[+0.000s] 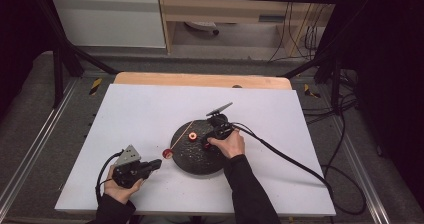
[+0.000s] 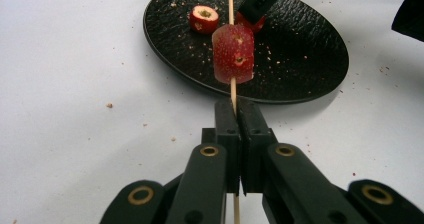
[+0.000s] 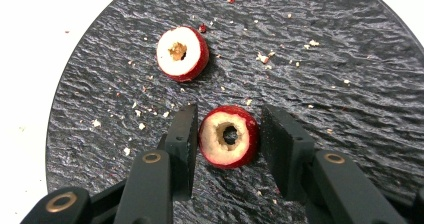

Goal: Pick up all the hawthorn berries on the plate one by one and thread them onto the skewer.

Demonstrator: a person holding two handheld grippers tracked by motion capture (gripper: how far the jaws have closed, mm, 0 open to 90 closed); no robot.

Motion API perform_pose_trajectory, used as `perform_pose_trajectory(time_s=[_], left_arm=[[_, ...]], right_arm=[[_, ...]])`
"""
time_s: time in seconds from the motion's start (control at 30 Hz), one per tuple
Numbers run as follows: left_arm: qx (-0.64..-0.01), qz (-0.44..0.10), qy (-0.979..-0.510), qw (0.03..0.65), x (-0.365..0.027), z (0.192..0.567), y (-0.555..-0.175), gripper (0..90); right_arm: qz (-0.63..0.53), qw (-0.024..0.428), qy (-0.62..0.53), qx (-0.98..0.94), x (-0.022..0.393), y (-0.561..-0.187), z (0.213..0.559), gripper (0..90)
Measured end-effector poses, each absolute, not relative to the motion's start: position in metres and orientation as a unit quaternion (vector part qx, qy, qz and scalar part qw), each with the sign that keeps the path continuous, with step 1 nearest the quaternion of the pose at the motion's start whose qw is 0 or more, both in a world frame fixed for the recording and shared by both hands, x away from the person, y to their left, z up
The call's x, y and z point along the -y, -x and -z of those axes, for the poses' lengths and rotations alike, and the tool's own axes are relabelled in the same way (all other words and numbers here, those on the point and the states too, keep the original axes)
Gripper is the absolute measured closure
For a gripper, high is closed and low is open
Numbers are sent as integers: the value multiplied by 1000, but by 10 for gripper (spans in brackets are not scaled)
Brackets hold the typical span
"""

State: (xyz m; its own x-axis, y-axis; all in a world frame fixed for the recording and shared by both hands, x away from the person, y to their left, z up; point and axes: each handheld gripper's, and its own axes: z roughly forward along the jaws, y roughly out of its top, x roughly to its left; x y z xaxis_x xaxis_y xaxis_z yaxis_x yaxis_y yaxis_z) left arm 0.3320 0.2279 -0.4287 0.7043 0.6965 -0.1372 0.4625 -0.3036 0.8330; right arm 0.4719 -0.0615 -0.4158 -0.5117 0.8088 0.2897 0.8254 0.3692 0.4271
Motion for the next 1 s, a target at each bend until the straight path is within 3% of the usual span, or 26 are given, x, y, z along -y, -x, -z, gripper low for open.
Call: perform_pose_trajectory(time_s=[0.47, 1.0], left_arm=[[-361, -126, -798, 465, -227, 428, -332, 885], [-361, -127, -798, 466, -225, 428, -331, 885]], right_arm=[[264, 10, 488, 832, 62, -470, 414, 607], [319, -9, 464, 826, 70, -456, 388, 610]])
